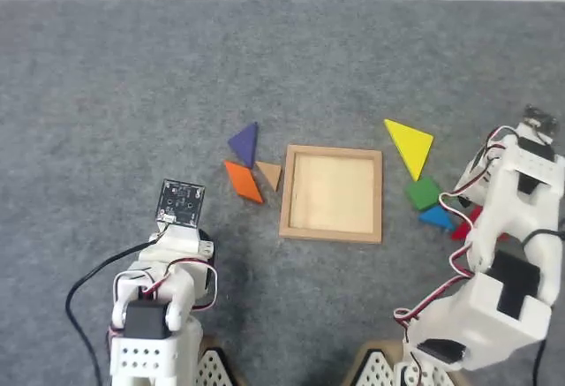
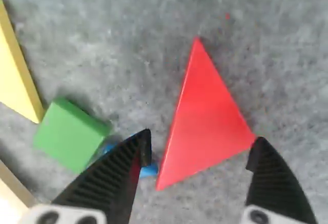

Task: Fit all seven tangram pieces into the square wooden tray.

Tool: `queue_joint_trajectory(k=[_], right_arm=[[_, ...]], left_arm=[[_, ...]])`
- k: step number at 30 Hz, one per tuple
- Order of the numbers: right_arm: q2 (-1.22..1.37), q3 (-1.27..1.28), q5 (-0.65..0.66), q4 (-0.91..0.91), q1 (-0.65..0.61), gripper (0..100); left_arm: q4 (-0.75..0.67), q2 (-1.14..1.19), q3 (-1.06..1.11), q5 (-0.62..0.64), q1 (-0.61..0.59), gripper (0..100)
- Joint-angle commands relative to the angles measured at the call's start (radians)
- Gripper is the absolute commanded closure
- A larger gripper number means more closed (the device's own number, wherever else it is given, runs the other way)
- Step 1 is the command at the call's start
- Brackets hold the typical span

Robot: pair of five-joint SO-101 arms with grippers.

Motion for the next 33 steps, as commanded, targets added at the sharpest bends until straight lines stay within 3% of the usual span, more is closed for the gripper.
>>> queue_joint_trajectory(k=[1,15,21,26,33], right_arm=[[-0.033,-0.005,-0.012,-0.021,0.018,66.9],[0.222,-0.124,0.015,0.007,0.045,67.1],[0.213,-0.147,0.023,0.012,0.050,75.3],[0.179,-0.206,0.155,0.091,0.048,69.0],[0.177,-0.233,0.180,0.116,0.045,75.2]], left_arm=[[0.005,-0.017,-0.005,-0.008,-0.005,95],[0.005,-0.017,-0.005,-0.008,-0.005,95],[0.005,-0.017,-0.005,-0.008,-0.005,95],[0.005,-0.017,-0.005,-0.008,-0.005,95],[0.005,-0.017,-0.005,-0.008,-0.005,95]])
